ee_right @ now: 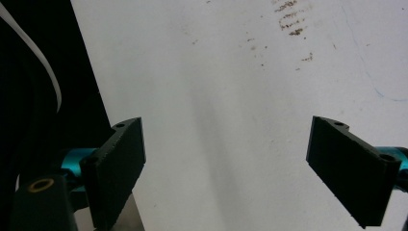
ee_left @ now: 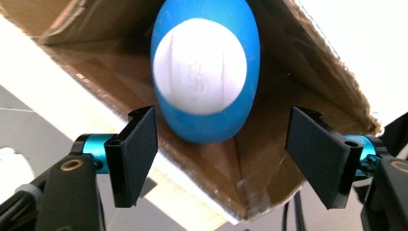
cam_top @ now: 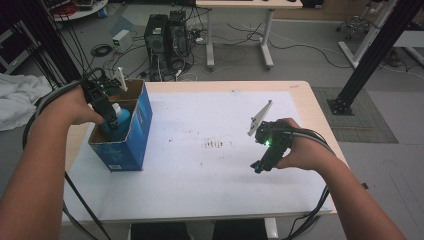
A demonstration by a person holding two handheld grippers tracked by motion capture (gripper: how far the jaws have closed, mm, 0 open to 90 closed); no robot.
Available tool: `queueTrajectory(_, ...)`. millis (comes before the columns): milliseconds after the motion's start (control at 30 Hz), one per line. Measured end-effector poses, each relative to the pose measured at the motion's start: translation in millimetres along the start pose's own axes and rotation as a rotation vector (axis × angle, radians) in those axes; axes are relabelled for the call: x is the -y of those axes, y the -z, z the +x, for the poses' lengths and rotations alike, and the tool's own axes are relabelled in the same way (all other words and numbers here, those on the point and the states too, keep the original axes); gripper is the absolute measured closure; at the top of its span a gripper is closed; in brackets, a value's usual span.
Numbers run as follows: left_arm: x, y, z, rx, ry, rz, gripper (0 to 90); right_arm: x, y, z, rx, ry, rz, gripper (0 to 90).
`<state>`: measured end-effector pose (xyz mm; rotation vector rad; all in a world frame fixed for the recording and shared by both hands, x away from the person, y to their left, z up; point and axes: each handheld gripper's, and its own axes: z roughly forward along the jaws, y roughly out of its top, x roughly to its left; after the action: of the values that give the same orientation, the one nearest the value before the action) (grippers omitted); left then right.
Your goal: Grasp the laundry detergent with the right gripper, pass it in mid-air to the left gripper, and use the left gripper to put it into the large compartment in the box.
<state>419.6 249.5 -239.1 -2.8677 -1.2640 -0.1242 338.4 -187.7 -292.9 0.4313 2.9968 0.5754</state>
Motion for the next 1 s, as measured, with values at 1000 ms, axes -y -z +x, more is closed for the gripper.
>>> queueTrajectory(1000, -12.5, 53.0, -51.7, 0.01, -0.276, -0.019, 6.0, -2.0, 20.4, -1.8, 0.005, 0.018, 0.092, 12.8)
